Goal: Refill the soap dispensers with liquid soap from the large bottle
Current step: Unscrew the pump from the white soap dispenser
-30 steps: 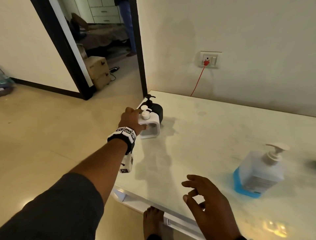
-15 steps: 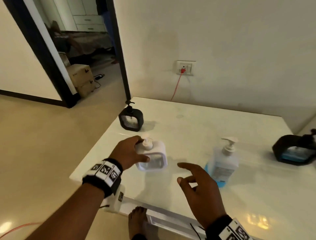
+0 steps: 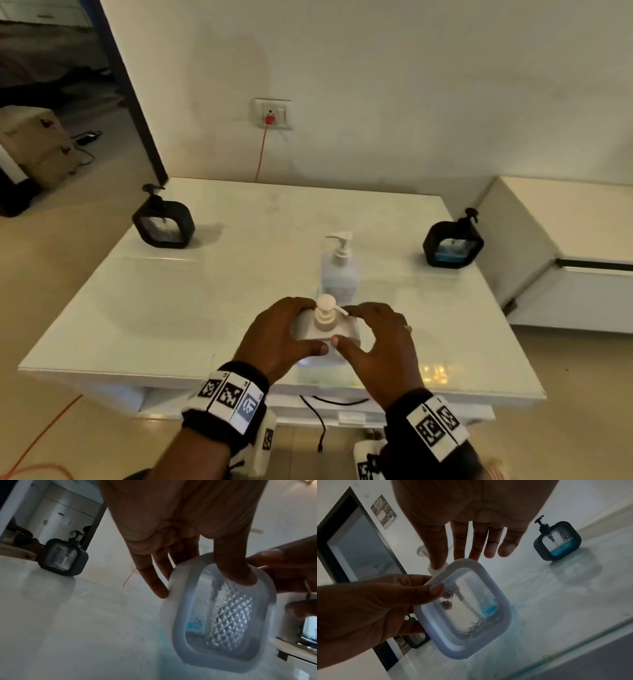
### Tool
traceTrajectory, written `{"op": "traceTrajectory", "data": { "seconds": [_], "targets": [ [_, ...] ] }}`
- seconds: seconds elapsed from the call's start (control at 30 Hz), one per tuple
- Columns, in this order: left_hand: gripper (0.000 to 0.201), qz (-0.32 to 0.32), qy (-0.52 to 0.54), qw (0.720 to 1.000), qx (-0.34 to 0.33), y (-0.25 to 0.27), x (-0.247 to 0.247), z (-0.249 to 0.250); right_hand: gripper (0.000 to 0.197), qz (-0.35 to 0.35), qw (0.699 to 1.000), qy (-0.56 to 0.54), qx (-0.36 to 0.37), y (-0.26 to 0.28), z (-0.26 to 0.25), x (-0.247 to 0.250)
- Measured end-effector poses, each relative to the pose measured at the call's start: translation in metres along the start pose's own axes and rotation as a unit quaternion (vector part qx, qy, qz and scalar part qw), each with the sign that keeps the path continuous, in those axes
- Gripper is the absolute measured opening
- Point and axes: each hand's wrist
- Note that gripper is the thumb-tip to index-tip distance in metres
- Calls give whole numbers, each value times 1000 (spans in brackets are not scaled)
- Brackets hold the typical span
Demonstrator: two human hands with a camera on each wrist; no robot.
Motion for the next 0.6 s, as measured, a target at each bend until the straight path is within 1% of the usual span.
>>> {"op": "traceTrajectory", "data": {
  "seconds": [0.07,0.17,0.33,0.43,0.6],
  "targets": [
    [63,0,5,1000,-3,-1,-6,-3,38,-6,1000,-9,-8,-6,-1,-3],
    [60,-24,8,1000,-8,-8,-13,-9,33,-17,999,-33,-39,-14,-1,-11],
    [59,-45,15,999,-18,-16,-19,-16,36,-25,996,-47,-69,-22,4,-21],
    [58,-44,32,998,-26,-17,-20,-17,37,-22,995,-66,-76,-24,4,-21],
    [56,-36,29,998,-34,-17,-24,-14,41,-11,991,-102,-91,-24,8,-22]
  ]
}}
Point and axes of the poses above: each hand's wrist, its own y-axis away from the middle knuckle, its own x-axis out of the back of the hand, z = x × y, and after that the axes turned 5 degrees about z, right-handed
